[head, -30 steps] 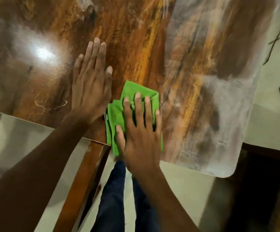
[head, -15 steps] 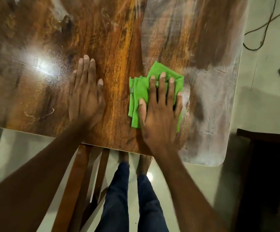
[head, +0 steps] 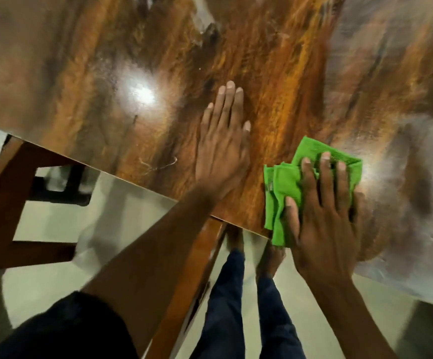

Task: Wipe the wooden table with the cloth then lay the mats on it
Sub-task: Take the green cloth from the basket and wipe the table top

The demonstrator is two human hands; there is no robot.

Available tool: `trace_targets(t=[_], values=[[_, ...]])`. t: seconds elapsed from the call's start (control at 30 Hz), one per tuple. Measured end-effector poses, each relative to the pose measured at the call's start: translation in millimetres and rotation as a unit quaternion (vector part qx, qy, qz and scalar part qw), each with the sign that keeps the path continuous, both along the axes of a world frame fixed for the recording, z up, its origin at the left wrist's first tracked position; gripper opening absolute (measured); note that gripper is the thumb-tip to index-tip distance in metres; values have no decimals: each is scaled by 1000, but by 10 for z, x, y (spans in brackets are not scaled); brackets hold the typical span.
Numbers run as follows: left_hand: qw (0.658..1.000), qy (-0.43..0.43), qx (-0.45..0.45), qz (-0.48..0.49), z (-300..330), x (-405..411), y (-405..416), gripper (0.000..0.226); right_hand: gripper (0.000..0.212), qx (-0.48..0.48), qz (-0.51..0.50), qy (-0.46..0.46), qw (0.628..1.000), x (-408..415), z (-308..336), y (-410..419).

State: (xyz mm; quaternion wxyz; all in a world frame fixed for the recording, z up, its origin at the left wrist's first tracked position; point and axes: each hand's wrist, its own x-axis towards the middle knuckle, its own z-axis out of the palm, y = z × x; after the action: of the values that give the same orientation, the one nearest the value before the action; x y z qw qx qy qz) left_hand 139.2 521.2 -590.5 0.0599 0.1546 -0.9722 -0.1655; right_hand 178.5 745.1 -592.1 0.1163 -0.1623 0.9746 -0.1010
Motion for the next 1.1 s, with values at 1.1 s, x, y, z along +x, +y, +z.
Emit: trace_targets(t=[1.1], values=[[997,-45,0,-59,-135,459,-141,68,65,30,-34,35,998,-168,102,99]])
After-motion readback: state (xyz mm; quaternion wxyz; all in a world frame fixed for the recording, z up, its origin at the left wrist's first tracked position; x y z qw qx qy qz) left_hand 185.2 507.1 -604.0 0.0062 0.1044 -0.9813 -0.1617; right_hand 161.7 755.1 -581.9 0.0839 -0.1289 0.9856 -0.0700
